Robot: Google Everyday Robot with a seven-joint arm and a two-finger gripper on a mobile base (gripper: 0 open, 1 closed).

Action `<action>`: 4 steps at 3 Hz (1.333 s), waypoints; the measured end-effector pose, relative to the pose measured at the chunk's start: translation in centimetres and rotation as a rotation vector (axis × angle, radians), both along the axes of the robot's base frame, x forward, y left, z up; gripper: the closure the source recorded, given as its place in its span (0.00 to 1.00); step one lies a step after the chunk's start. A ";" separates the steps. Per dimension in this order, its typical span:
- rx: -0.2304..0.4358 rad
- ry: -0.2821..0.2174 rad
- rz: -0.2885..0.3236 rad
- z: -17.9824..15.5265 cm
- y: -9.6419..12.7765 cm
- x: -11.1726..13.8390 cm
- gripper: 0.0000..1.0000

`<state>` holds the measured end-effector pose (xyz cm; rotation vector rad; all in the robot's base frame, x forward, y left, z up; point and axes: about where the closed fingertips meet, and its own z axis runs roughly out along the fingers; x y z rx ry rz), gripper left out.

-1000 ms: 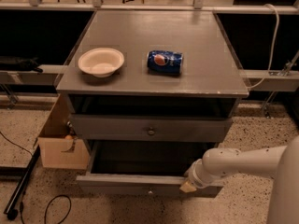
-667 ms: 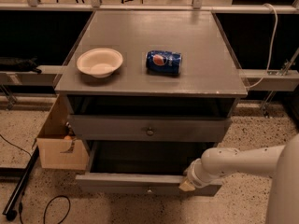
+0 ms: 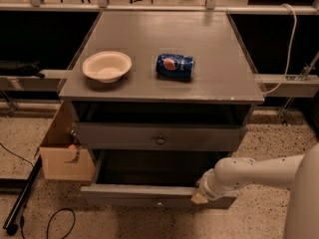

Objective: Open middle drawer

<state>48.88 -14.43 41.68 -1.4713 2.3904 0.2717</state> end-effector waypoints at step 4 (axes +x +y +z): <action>0.072 0.020 -0.001 -1.3 0.4 -4.3 0.74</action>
Offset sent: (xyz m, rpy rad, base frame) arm 0.0000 0.0000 0.0000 0.0000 0.0000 0.0000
